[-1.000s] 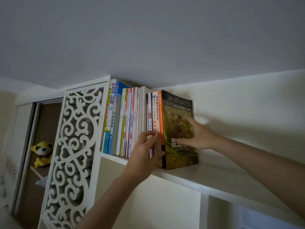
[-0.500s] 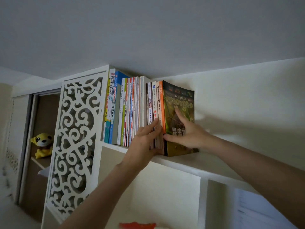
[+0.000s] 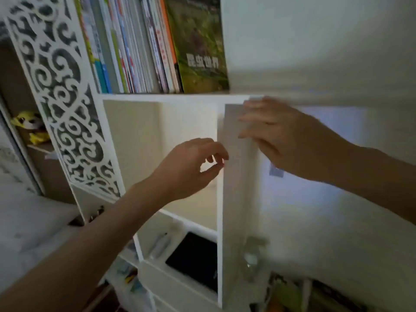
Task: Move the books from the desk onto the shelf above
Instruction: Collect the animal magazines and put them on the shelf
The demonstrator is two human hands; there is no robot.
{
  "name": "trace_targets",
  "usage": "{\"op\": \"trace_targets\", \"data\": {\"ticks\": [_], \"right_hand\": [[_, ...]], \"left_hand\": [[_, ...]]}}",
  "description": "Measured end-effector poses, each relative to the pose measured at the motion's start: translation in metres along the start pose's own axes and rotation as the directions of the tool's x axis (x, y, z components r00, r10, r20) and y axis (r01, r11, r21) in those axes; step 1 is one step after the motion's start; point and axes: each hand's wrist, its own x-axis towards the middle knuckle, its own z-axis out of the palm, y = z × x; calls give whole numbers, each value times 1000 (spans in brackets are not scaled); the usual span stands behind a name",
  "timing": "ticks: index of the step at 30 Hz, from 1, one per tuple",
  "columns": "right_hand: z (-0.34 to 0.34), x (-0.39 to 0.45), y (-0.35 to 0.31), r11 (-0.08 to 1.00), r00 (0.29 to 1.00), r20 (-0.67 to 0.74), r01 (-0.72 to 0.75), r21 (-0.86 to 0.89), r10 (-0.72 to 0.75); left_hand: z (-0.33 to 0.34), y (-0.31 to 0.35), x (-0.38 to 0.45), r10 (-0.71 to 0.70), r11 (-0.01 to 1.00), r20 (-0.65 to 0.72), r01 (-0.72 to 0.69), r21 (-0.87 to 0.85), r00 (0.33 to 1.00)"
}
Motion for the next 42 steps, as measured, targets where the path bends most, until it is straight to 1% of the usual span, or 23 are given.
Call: {"op": "trace_targets", "data": {"ticks": [1,2,3,4,6,7,10,12,14,16,18,22,23,25,26,28,31,33,35,37,38,40,42], "right_hand": [[9,-43,-8,1000,997,82,-2,-13,3],[19,-91,-16,998,977,204,-70,2,68],[28,-139,-23,982,922,349,-188,28,166],[36,-184,-29,941,835,477,-335,46,274],[53,-270,-35,808,594,674,-590,-7,439],[61,-311,-38,740,479,732,-671,-51,484],[74,-413,-54,497,116,809,-835,-234,576],[81,-465,-72,346,-48,819,-891,-294,572],[92,-503,-88,231,-169,800,-905,-357,575],[106,-526,-100,173,-261,771,-886,-429,581],[117,-536,-111,179,-317,739,-844,-506,595],[126,-536,-119,172,-350,712,-818,-548,609],[125,-536,-118,126,-355,693,-832,-540,627],[120,-544,-112,-40,-397,592,-852,-523,701],[116,-550,-109,-118,-426,526,-846,-521,736],[107,-570,-106,-234,-478,406,-822,-519,779],[98,-592,-103,-445,-592,342,-791,-419,730],[97,-594,-98,-588,-650,303,-760,-277,697],[98,-593,-91,-726,-728,295,-674,-139,619],[96,-591,-88,-765,-751,337,-633,-122,568],[96,-591,-87,-774,-755,348,-623,-115,556],[93,-590,-87,-801,-761,365,-595,-62,537],[89,-587,-88,-831,-760,396,-556,13,515]], "left_hand": [[26,15,-13,1,999,145,4,-35,989],[59,32,-27,0,997,302,22,-67,953],[92,50,-42,-6,993,447,56,-99,894],[125,64,-56,-16,987,564,102,-121,826],[190,90,-81,-29,974,722,182,-136,691],[220,102,-90,-33,964,772,225,-144,634],[295,138,-107,-48,903,852,387,-187,522],[339,155,-118,-56,851,887,487,-197,458],[382,164,-127,-95,787,890,581,-206,445],[426,165,-136,-158,727,910,669,-156,384],[466,162,-144,-241,665,917,743,-83,319],[506,164,-147,-372,511,879,856,-74,299],[504,167,-142,-405,409,879,910,-72,251],[502,169,-135,-399,168,910,984,-50,115],[501,170,-134,-381,121,919,991,-58,100],[499,174,-133,-376,94,916,989,-113,140],[490,187,-132,-362,85,901,971,-221,237],[480,192,-129,-360,200,854,925,-323,376],[468,189,-128,-368,389,755,827,-405,543],[450,182,-125,-376,546,657,729,-413,654],[438,178,-121,-369,579,628,698,-422,685],[415,171,-113,-359,576,605,678,-456,711],[395,170,-102,-377,485,606,707,-515,700]]}}
